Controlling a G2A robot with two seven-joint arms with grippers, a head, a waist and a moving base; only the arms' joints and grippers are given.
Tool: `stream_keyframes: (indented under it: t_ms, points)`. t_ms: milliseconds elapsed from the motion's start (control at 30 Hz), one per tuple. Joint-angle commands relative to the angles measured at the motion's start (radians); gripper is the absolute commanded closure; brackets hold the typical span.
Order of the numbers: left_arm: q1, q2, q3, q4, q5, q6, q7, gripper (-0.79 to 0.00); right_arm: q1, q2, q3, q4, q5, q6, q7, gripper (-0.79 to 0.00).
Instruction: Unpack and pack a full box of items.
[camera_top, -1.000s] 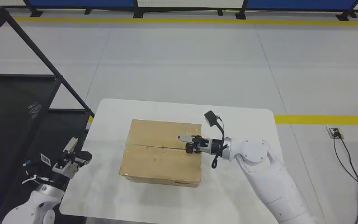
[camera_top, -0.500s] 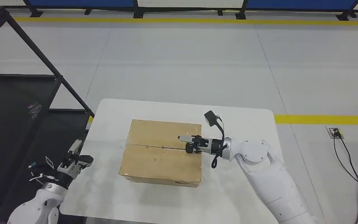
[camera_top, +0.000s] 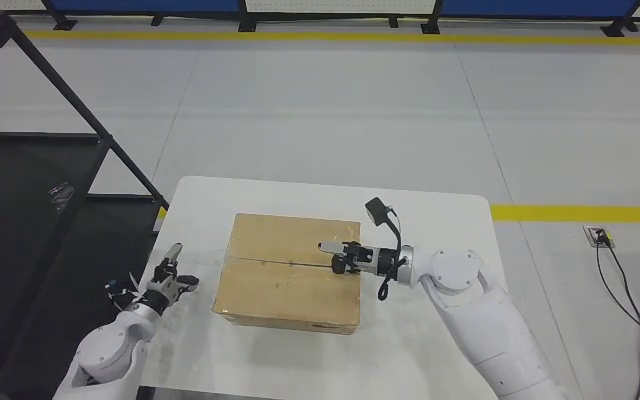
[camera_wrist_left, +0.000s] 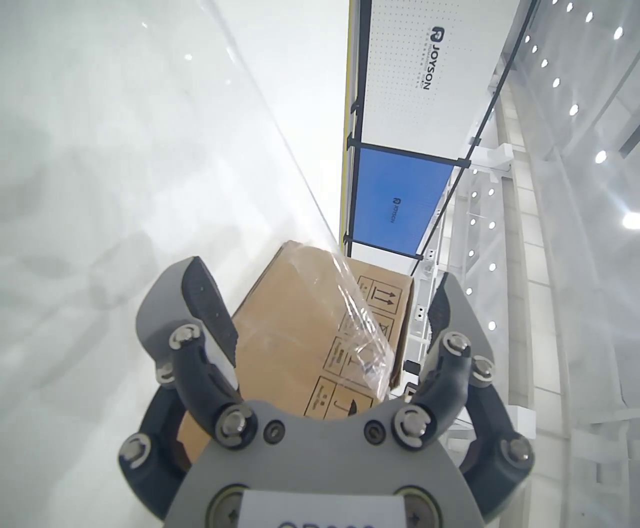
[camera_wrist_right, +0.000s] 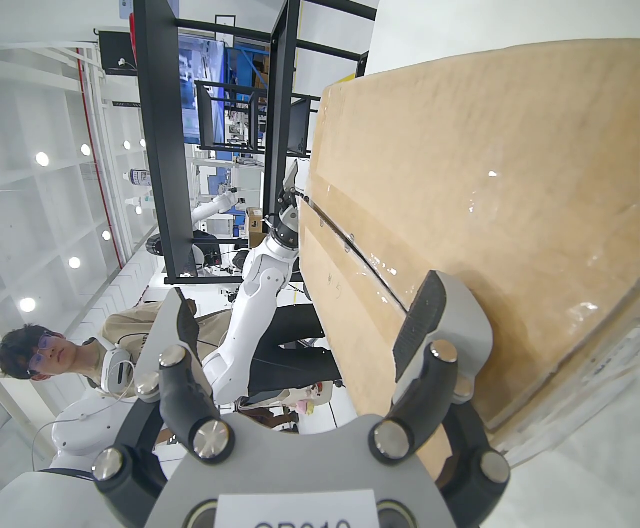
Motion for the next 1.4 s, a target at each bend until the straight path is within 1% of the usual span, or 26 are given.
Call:
stream_keyframes:
  t_ms: [0,167,267,333,433,600,767,1033,1167,1367]
  points:
    - [-0.039,-0.005,0.018,0.041,-0.024,0.008,0.001,-0.785,0.000,0.000,0.000,0.000,0.000,0.000,0.000,-0.785]
    - [-0.134,-0.020,0.059,0.152,-0.075,0.022,0.020,-0.785,0.000,0.000,0.000,0.000,0.000,0.000,0.000,-0.785]
    - [-0.179,-0.028,0.071,0.206,-0.110,0.008,0.026,-0.785,0.000,0.000,0.000,0.000,0.000,0.000,0.000,-0.785]
    - [-0.199,-0.032,0.075,0.229,-0.119,-0.015,0.028,-0.785,0.000,0.000,0.000,0.000,0.000,0.000,0.000,-0.785]
    - [-0.202,-0.033,0.065,0.227,-0.142,-0.059,0.014,-0.785,0.000,0.000,0.000,0.000,0.000,0.000,0.000,-0.785]
    - [-0.166,-0.030,0.024,0.159,-0.174,-0.125,-0.002,-0.785,0.000,0.000,0.000,0.000,0.000,0.000,0.000,-0.785]
    - [-0.095,-0.024,-0.024,0.025,-0.174,-0.176,0.011,-0.785,0.000,0.000,0.000,0.000,0.000,0.000,0.000,-0.785]
    - [0.024,-0.022,-0.073,-0.203,-0.132,-0.208,0.080,-0.785,0.000,0.000,0.000,0.000,0.000,0.000,0.000,-0.785]
    - [0.056,-0.022,-0.081,-0.270,-0.091,-0.208,0.122,-0.785,0.000,0.000,0.000,0.000,0.000,0.000,0.000,-0.785]
    - [0.077,-0.026,-0.080,-0.331,-0.059,-0.199,0.163,-0.785,0.000,0.000,0.000,0.000,0.000,0.000,0.000,-0.785]
